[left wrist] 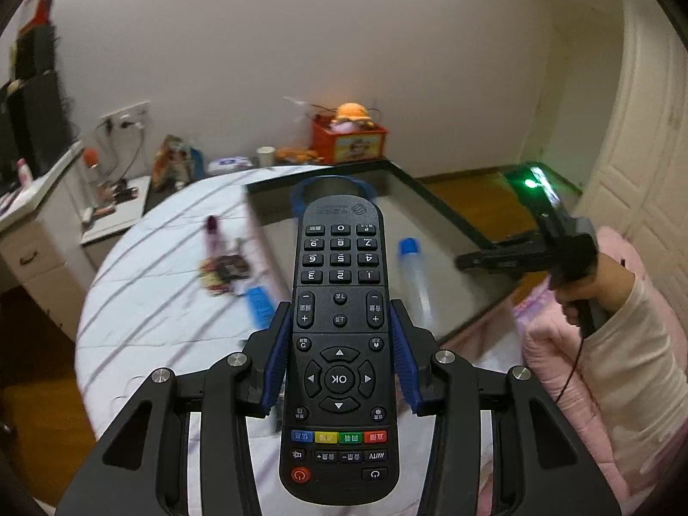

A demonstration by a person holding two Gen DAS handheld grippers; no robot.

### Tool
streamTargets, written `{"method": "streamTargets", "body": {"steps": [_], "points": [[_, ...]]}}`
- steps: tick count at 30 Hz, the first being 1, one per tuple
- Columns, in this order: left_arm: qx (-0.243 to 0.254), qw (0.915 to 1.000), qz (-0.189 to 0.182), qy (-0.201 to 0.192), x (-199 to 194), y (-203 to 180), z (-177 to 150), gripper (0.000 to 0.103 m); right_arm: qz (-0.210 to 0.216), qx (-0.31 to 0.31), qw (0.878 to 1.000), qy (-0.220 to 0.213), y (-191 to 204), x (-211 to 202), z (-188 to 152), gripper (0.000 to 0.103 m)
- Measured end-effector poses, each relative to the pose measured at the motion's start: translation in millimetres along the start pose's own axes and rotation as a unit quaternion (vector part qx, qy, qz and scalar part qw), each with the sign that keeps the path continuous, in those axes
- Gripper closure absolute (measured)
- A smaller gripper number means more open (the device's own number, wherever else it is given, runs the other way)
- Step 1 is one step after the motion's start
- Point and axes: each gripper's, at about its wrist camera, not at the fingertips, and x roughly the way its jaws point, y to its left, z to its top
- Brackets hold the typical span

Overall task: Organize rigid objects
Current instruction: 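Lift the remote with the left gripper and carry it over the tray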

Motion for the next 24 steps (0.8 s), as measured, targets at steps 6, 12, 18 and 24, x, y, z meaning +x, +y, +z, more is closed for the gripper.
{"method": "streamTargets", "body": {"steps": [6,12,18,24], "points": [[0.039,0.9990,-0.015,0.014,23,-48,13,0.059,0.007,0.002,1.000,-0.001,2,0,0,0.085],[0.087,0.9950,0.031,0.037,60,-82,38,0.059,0.010,0.001,1.000,-0.004,2,0,-2,0.084],[0.122,0.9878,0.065,0.072,110,-98,56,0.059,0.017,-0.001,1.000,-0.007,0,-1,-3,0.083],[0.125,0.9816,0.086,0.116,158,-97,55,0.059,0.022,-0.003,1.000,-0.008,-1,-2,-5,0.082]]}}
